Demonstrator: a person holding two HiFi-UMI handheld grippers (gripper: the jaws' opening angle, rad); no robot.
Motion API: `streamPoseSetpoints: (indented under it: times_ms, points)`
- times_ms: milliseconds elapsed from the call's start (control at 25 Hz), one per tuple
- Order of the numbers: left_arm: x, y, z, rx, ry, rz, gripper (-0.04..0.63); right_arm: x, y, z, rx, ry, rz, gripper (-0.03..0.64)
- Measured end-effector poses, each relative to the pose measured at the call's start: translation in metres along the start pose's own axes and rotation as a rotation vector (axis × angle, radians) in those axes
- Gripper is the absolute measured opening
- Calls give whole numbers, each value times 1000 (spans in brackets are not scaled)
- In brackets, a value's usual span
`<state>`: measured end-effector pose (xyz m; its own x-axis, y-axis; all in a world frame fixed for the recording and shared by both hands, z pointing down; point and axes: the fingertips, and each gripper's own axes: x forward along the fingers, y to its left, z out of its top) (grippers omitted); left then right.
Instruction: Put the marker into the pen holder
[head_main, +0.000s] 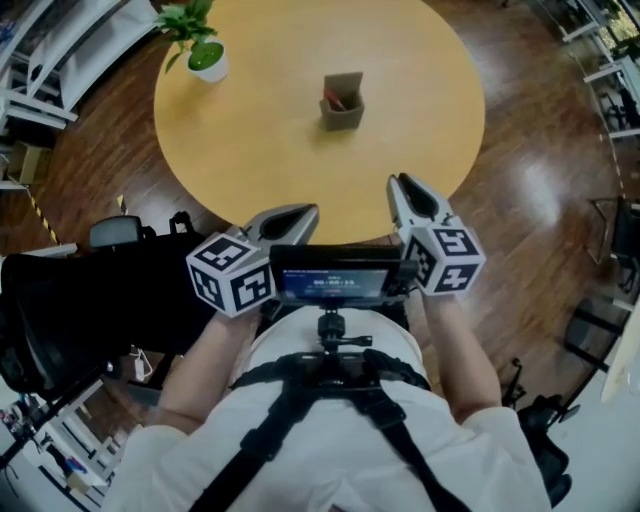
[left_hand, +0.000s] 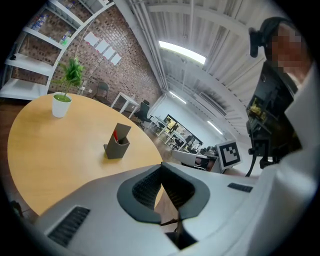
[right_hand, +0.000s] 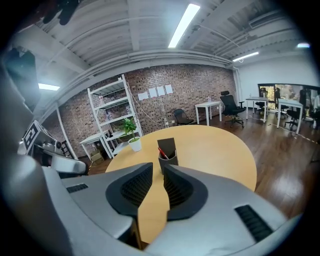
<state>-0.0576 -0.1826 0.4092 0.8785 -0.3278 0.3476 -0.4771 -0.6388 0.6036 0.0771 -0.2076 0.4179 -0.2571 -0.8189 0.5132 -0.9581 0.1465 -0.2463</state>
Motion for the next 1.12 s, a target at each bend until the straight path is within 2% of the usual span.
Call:
streamPoseSetpoints:
  times_ms: [160, 600, 760, 1120]
  points:
    - [4, -3, -10, 11, 17, -10, -5, -4, 1, -7, 12, -4, 6, 60]
    - [-10, -39, -34, -4, -63, 69, -6, -50, 3, -26, -31, -1, 84, 60]
    - [-2, -76, -56, 0, -77, 85, -6, -83, -11, -42, -30, -4, 109, 60]
    - [2, -162, -133, 13, -84, 115, -5, -167, -29, -99, -32, -16, 162, 60]
